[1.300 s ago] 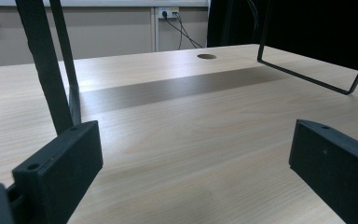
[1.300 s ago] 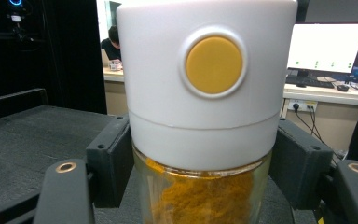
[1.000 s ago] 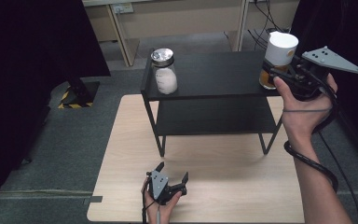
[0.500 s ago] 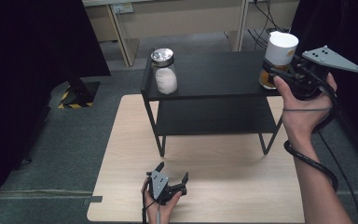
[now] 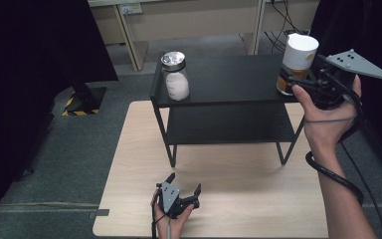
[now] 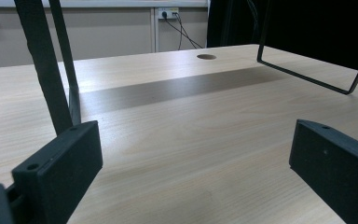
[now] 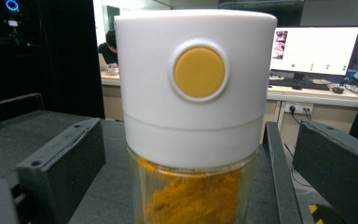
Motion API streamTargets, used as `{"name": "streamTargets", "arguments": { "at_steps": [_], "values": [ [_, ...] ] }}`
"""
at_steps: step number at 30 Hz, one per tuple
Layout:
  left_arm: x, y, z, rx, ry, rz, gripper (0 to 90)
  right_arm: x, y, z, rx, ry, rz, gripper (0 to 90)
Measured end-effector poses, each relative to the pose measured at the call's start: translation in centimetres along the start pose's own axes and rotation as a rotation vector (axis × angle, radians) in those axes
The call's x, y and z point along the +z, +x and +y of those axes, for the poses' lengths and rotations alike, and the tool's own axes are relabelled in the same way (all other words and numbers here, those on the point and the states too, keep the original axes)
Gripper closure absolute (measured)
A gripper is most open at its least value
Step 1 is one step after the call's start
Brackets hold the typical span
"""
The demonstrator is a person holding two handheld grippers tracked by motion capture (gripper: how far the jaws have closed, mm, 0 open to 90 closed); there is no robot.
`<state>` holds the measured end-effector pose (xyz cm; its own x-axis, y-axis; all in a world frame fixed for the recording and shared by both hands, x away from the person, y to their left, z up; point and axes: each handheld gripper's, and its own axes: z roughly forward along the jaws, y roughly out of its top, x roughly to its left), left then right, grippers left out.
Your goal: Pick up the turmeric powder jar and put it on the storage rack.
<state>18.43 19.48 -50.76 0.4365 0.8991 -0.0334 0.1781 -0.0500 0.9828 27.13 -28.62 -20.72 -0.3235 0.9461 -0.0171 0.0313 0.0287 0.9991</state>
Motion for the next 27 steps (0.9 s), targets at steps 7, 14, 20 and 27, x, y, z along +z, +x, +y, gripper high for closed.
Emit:
{"name": "streamTargets", "arguments": {
  "at_steps": [7, 14, 20, 27],
  "values": [
    [0.0, 0.0, 0.0, -0.001, 0.000, 0.000, 2.1, -0.5, -0.1, -0.1, -0.005, -0.002, 0.011, 2.4],
    [0.0, 0.0, 0.0, -0.001, 0.002, 0.000, 2.1, -1.0, 0.0, -0.4, -0.007, -0.013, 0.017, 2.4],
    [0.0, 0.0, 0.0, -0.001, 0.000, 0.000, 2.1, -1.7, 0.3, -1.0, -0.007, -0.025, 0.023, 2.4],
    [0.0, 0.0, 0.0, -0.001, -0.001, -0.001, 2.1, -2.5, 0.5, -2.1, -0.013, -0.037, 0.033, 2.4]
  ]
}}
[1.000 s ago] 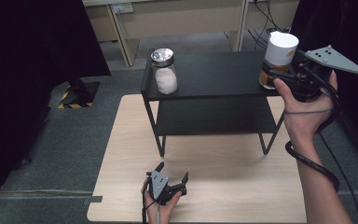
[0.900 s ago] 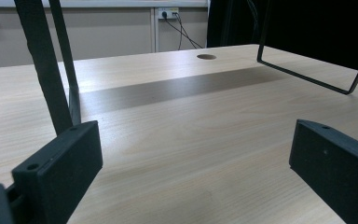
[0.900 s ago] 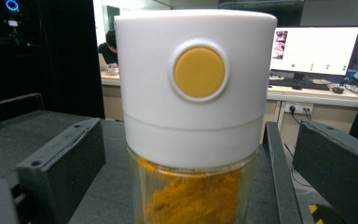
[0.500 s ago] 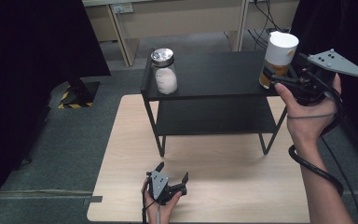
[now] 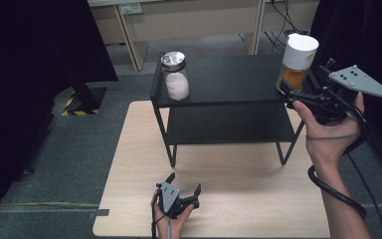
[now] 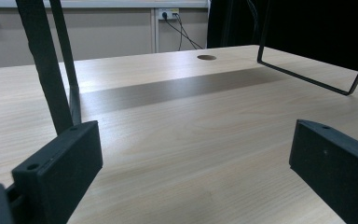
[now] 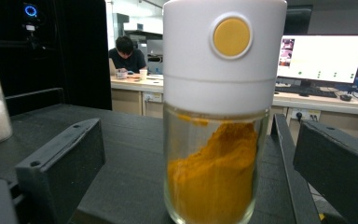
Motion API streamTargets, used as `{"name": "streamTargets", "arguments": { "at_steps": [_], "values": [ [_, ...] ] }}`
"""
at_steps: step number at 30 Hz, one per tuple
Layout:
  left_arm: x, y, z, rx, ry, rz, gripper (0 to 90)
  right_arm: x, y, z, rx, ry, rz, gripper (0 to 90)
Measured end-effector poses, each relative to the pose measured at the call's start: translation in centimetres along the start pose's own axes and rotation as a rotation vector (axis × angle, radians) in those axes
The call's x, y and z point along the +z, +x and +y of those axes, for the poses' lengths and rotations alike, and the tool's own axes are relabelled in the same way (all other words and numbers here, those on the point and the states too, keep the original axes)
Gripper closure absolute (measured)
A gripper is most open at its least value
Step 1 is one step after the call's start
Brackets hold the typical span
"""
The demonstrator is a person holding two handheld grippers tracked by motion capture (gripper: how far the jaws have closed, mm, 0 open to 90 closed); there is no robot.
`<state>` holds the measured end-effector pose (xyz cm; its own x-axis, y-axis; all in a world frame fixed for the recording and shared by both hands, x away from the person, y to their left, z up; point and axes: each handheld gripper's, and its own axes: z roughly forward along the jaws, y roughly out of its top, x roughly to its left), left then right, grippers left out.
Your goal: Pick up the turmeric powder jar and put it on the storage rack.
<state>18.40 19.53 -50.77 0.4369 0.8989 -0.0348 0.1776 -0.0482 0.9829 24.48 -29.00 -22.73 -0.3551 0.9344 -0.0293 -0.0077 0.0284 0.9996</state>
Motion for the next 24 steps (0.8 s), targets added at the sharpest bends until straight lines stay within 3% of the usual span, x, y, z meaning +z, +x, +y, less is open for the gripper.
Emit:
{"name": "streamTargets", "arguments": {
  "at_steps": [11, 24],
  "values": [
    [0.0, 0.0, 0.0, 0.001, -0.001, 0.001, 2.1, -1.5, -0.3, -1.2, -0.008, -0.014, 0.023, 2.4],
    [0.0, -0.1, 0.0, 0.002, -0.002, 0.001, 2.1, -3.4, -0.9, -3.3, 0.016, -0.018, 0.060, 2.4]
  ]
}}
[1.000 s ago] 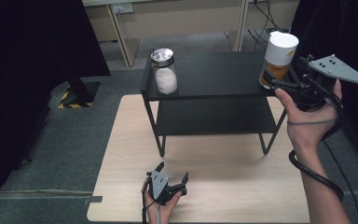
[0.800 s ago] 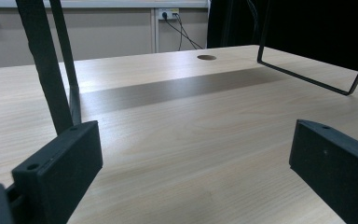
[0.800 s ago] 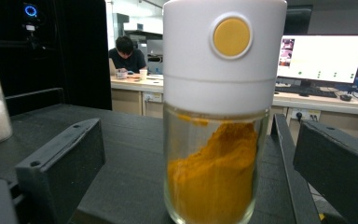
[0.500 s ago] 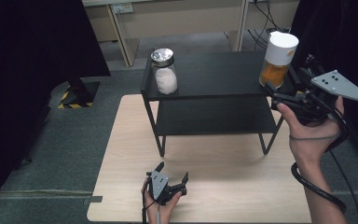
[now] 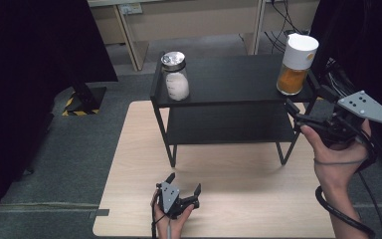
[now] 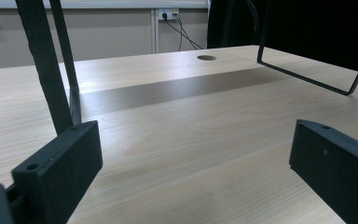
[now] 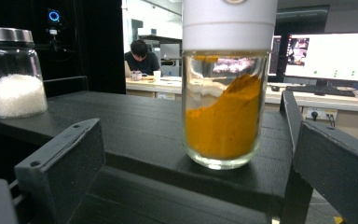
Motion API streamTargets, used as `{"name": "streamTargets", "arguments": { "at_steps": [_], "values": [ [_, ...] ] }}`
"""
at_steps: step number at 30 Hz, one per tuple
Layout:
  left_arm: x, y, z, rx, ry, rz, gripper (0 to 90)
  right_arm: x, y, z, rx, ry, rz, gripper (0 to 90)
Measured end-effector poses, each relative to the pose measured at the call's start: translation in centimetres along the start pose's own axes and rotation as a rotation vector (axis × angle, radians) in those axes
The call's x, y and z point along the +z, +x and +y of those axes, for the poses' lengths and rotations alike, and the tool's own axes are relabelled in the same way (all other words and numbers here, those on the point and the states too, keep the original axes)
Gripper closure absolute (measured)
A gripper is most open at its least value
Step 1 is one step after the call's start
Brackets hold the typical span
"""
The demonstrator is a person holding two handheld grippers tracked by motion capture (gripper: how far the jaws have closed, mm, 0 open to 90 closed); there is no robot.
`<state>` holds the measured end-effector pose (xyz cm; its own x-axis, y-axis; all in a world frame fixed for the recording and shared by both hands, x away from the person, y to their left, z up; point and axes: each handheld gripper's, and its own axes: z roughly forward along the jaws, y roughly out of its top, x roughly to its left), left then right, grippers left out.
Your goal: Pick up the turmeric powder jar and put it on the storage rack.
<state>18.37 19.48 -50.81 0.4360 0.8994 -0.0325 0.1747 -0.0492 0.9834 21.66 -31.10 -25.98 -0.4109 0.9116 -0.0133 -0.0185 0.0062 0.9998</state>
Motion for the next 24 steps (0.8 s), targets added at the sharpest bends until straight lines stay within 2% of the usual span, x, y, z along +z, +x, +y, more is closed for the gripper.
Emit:
{"name": "streamTargets", "arguments": {
  "at_steps": [12, 24],
  "values": [
    [0.0, 0.0, 0.0, 0.000, -0.001, 0.000, 2.1, -0.8, -0.4, -2.0, 0.011, 0.023, 0.013, 2.4],
    [0.0, 0.0, 0.0, 0.001, -0.002, 0.000, 2.1, -1.4, -0.8, -4.7, 0.020, 0.018, 0.037, 2.1]
  ]
}}
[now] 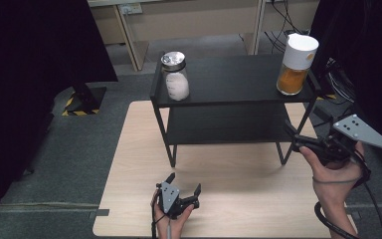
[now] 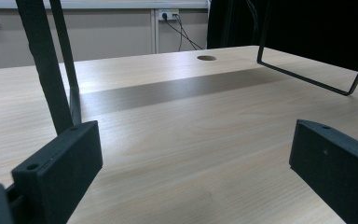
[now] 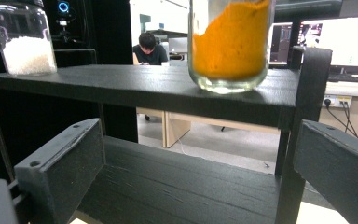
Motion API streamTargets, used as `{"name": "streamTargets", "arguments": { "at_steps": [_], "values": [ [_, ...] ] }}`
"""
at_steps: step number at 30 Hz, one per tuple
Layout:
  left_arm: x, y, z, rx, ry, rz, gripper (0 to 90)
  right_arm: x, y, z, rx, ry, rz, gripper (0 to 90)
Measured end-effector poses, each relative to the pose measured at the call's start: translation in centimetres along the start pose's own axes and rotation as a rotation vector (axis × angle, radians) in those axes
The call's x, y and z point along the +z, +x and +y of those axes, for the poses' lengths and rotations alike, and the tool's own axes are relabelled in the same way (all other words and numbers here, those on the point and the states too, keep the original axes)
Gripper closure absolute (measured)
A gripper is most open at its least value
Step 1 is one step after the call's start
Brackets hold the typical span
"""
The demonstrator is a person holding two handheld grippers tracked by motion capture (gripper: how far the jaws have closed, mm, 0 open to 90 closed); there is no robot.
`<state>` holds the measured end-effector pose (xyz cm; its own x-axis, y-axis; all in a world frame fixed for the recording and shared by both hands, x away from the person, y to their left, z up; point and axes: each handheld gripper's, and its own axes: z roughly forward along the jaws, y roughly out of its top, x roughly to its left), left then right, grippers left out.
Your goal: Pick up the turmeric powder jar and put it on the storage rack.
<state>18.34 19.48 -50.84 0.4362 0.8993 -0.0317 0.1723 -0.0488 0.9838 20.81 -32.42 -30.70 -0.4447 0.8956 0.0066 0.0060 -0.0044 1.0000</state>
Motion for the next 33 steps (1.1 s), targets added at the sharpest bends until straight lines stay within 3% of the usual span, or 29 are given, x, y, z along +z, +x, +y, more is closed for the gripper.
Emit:
{"name": "streamTargets", "arguments": {
  "at_steps": [33],
  "values": [
    [0.0, 0.0, -0.1, 0.001, -0.005, 0.000, 2.1, -0.9, 0.0, -4.1, 0.016, 0.015, 0.030, 2.0]
  ]
}}
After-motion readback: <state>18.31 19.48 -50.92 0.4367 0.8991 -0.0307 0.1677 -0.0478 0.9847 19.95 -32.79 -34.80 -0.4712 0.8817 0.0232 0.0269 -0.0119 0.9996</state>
